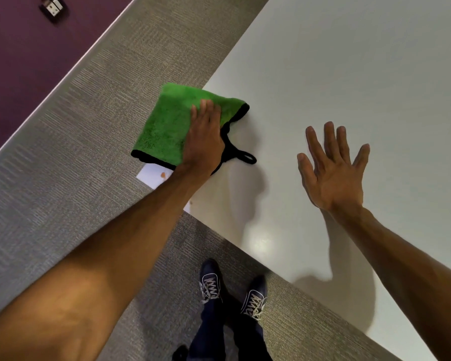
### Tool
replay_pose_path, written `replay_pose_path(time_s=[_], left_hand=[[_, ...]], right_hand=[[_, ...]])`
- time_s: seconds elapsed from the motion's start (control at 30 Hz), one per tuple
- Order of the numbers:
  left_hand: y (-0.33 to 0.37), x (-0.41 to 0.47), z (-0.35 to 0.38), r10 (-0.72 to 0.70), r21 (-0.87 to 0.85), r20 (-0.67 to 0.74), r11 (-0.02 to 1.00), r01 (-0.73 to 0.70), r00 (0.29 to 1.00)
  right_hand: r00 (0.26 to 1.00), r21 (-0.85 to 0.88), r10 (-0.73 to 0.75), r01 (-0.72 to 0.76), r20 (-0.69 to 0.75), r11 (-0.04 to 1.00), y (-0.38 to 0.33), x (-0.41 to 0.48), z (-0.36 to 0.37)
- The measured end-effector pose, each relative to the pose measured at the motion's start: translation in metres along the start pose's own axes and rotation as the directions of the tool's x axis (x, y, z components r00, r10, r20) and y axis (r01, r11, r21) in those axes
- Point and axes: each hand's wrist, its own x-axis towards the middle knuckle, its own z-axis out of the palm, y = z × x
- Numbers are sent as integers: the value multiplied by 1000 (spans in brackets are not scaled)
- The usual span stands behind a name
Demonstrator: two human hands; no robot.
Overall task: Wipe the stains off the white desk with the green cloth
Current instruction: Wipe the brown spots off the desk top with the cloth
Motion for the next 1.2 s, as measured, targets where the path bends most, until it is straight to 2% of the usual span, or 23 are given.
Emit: replay_pose_path(time_s=[0.13,0.27,0.4,0.5,0.67,0.8,0.87,1.0,1.2], left_hand=[[2,-54,-14,122,-30,32,992,-121,992],[11,-102,-16,163,-32,84,986,-161,983],[11,-107,-12,191,7,119,981,-193,974],[13,-84,-7,141,62,138,987,-151,980],[12,-19,0,-12,147,74,989,1,997],[-2,40,-1,-151,199,78,971,133,986],[-6,49,-1,-164,205,93,968,142,982],[-5,10,-5,-53,164,107,986,35,993],[16,-103,-12,110,52,119,992,-116,987]], right_hand=[[1000,-6,-12,12,-16,1000,0,-1,1],[999,-11,-23,23,-26,1000,1,0,2],[1000,-34,-2,1,-9,999,0,0,1],[1000,-63,-2,1,-19,998,0,0,0],[999,-65,-13,11,-31,998,-1,0,0],[999,-57,-14,12,-39,998,0,0,1],[999,-83,-18,15,-43,996,1,1,1],[1000,-72,0,-1,-15,997,-1,0,0],[1000,-83,5,-5,-2,997,-5,-1,-4]])
